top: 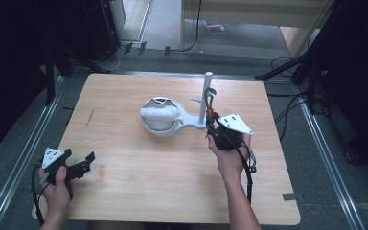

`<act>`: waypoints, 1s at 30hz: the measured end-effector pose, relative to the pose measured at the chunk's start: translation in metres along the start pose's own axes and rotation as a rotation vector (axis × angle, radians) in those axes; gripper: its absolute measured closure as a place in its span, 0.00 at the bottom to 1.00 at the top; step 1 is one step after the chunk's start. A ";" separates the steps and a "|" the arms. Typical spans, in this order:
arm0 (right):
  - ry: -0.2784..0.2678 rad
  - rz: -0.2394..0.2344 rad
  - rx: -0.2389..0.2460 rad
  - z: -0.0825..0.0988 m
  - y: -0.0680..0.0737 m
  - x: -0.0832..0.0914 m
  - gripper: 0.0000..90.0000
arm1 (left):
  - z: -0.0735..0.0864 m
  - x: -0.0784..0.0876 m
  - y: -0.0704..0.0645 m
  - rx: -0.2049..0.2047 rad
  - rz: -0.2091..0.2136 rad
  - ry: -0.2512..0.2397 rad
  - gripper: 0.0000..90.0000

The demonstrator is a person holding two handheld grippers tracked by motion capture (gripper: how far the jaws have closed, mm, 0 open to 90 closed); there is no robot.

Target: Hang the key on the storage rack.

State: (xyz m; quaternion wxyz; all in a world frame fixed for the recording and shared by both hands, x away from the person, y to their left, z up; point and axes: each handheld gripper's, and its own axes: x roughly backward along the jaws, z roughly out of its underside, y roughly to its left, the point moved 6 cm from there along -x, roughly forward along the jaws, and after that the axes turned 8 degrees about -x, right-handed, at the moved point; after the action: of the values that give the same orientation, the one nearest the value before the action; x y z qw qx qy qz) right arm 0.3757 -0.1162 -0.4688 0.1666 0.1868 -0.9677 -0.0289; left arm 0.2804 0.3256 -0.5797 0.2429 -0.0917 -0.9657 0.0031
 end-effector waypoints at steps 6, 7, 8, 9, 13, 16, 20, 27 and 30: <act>0.009 0.000 0.000 0.003 0.000 -0.003 0.79 | 0.000 0.000 0.000 -0.001 0.000 0.001 0.08; 0.010 0.000 0.001 0.003 0.000 -0.003 0.79 | 0.000 0.000 0.000 -0.001 0.000 0.001 0.08; 0.011 0.001 0.007 0.004 -0.001 -0.004 0.79 | 0.000 0.000 0.000 -0.001 0.000 0.000 0.08; 0.012 0.001 0.010 0.004 -0.001 -0.004 0.79 | 0.000 0.000 0.000 -0.001 0.000 0.000 0.08; 0.019 0.004 0.007 0.005 -0.002 -0.006 0.79 | 0.000 0.000 0.000 0.000 0.000 0.000 0.08; 0.025 0.004 0.006 0.007 -0.002 -0.008 0.79 | 0.000 0.000 0.000 0.000 0.000 0.001 0.08; 0.027 0.000 0.006 0.007 -0.003 -0.010 0.79 | 0.000 0.000 0.000 0.000 0.000 0.001 0.08; 0.032 -0.016 -0.018 0.009 -0.006 -0.013 0.76 | 0.000 0.000 0.000 0.000 0.000 0.000 0.08; 0.027 -0.024 -0.038 0.008 -0.006 -0.013 0.72 | 0.000 0.000 0.000 0.000 0.000 0.001 0.08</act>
State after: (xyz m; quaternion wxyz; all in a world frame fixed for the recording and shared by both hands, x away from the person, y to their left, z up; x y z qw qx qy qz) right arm 0.3860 -0.1170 -0.4812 0.1826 0.1957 -0.9624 -0.0465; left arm 0.2805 0.3257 -0.5798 0.2433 -0.0917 -0.9656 0.0031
